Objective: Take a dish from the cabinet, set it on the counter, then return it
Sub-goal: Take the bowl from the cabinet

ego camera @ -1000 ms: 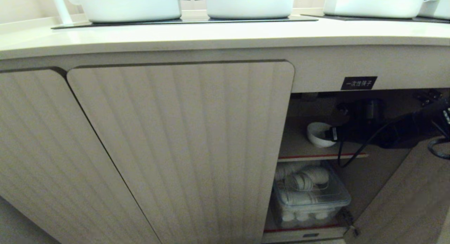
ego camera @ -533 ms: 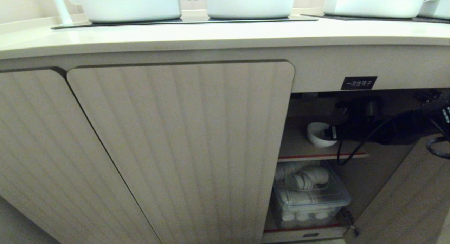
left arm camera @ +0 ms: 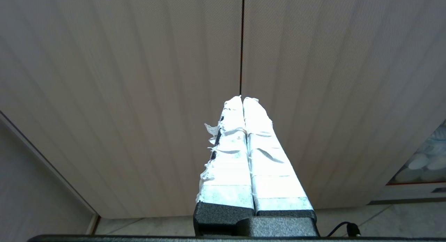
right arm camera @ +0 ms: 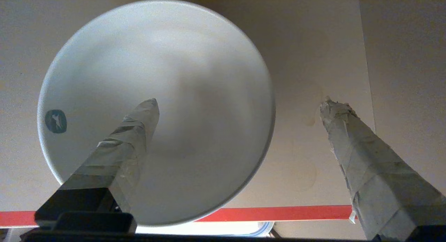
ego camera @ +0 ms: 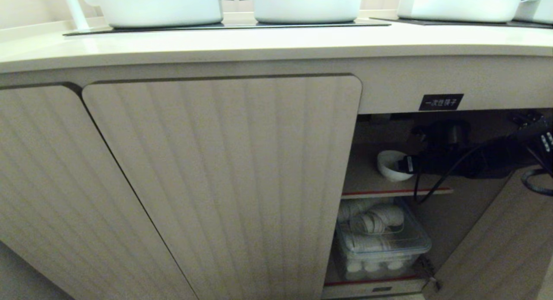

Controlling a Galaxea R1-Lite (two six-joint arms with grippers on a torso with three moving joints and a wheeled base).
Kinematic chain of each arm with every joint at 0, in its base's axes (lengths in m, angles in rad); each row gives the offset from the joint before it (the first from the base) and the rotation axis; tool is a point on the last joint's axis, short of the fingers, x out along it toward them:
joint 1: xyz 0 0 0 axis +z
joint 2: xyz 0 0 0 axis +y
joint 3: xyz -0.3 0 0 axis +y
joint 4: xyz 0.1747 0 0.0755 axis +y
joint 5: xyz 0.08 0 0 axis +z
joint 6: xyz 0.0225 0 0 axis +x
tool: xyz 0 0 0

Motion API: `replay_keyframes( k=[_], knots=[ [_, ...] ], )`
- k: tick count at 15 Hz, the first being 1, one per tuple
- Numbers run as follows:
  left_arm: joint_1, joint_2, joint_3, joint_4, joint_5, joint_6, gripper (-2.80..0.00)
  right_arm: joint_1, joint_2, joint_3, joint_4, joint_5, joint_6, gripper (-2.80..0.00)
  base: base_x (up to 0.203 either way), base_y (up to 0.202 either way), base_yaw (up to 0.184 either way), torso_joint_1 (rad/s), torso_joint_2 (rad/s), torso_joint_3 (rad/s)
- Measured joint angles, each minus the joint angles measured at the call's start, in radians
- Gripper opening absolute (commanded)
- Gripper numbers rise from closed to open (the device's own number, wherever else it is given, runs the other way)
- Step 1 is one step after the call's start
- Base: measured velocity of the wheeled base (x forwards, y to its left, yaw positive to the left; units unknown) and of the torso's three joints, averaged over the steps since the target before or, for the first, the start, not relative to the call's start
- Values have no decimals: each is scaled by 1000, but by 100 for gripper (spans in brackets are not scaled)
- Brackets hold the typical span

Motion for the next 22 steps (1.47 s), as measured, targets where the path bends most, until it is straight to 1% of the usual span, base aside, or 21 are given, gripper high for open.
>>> replay_keyframes(
  k=[7, 22],
  knots=[
    [0, 0, 0, 0, 0, 0, -280, 0, 7, -59, 84, -2, 0, 0, 0, 0, 0, 0, 0, 0],
    [0, 0, 0, 0, 0, 0, -280, 0, 18, -74, 145, 9, 0, 0, 0, 0, 0, 0, 0, 0]
  ],
)
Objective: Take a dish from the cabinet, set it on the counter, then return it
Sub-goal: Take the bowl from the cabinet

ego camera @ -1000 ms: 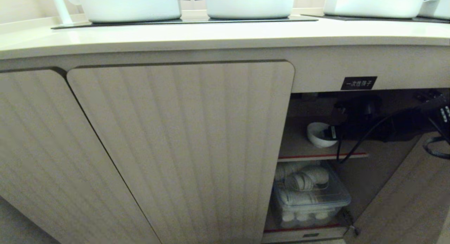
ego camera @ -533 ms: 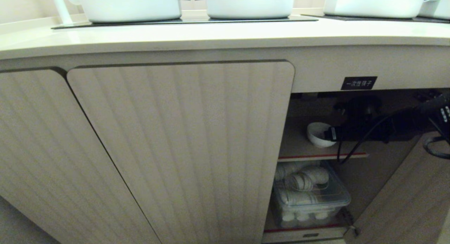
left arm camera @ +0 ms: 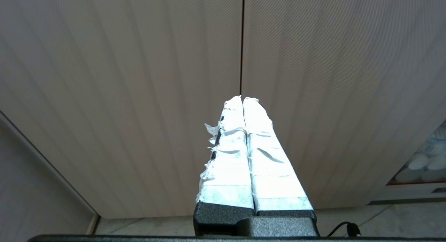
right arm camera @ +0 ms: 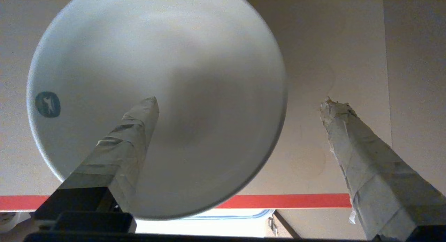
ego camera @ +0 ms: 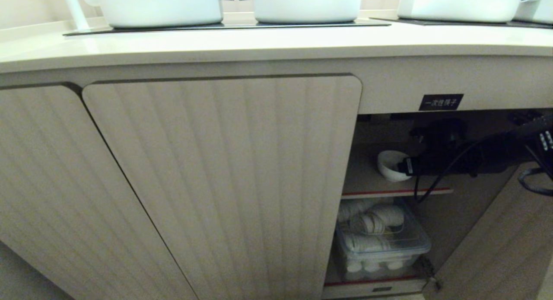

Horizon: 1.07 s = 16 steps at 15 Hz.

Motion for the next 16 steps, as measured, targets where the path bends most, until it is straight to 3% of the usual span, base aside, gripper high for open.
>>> replay_keyframes(
  k=[16],
  knots=[
    [0, 0, 0, 0, 0, 0, -280, 0, 17, -77, 82, -3, -2, 0, 0, 0, 0, 0, 0, 0]
  ],
)
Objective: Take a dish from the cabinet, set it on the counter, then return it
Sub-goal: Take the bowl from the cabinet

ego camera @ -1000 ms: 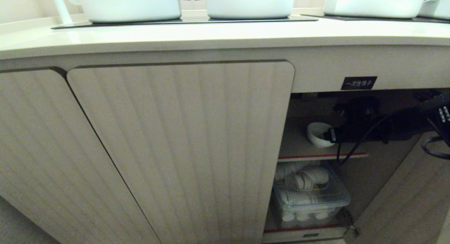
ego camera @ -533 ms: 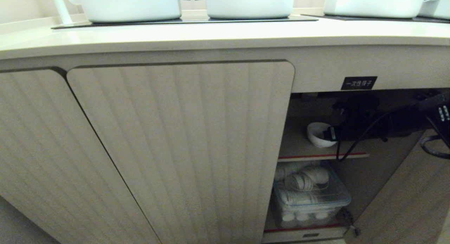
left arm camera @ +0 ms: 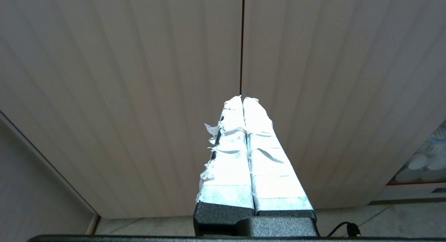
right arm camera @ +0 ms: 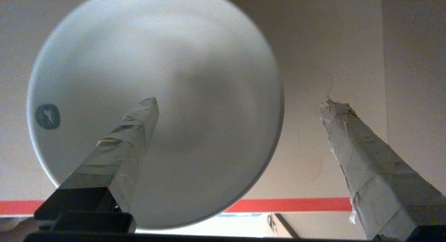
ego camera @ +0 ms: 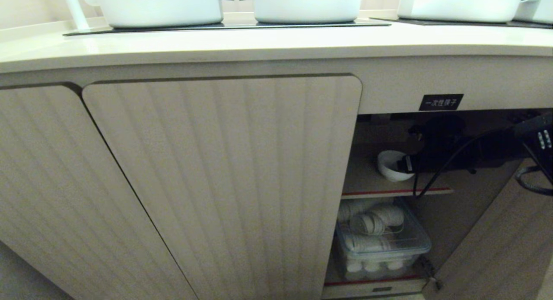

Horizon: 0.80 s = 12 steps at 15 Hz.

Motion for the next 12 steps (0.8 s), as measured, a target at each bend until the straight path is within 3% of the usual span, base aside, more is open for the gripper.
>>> replay_keyframes(
  k=[12],
  knots=[
    [0, 0, 0, 0, 0, 0, -280, 0, 3, -24, 30, -1, -1, 0, 0, 0, 0, 0, 0, 0]
  ],
)
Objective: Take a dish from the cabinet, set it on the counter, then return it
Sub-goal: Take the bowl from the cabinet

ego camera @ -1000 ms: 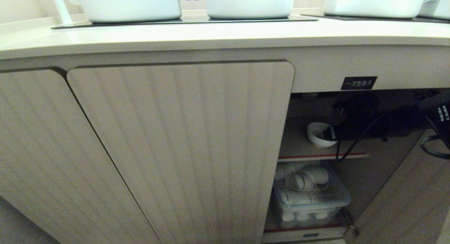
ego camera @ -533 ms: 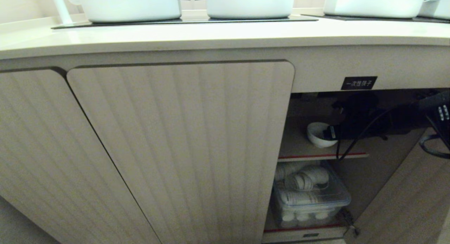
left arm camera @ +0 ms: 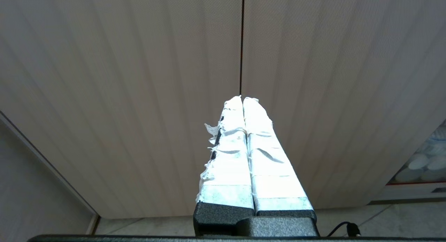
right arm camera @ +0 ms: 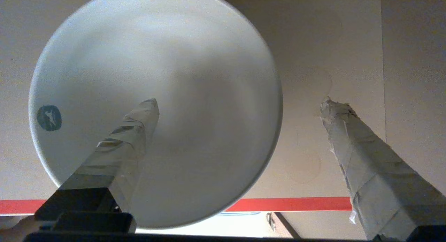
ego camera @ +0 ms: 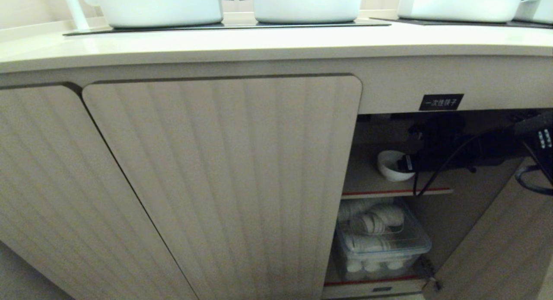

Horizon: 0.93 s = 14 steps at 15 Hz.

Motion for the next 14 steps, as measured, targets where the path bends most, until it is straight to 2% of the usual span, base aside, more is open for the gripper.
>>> replay_keyframes(
  k=[1, 14],
  knots=[
    [0, 0, 0, 0, 0, 0, -280, 0, 0, 1, -1, 0, 0, -280, 0, 0, 0, 0, 0, 0],
    [0, 0, 0, 0, 0, 0, -280, 0, -3, 3, -2, -1, 1, -280, 0, 0, 0, 0, 0, 0]
  ],
)
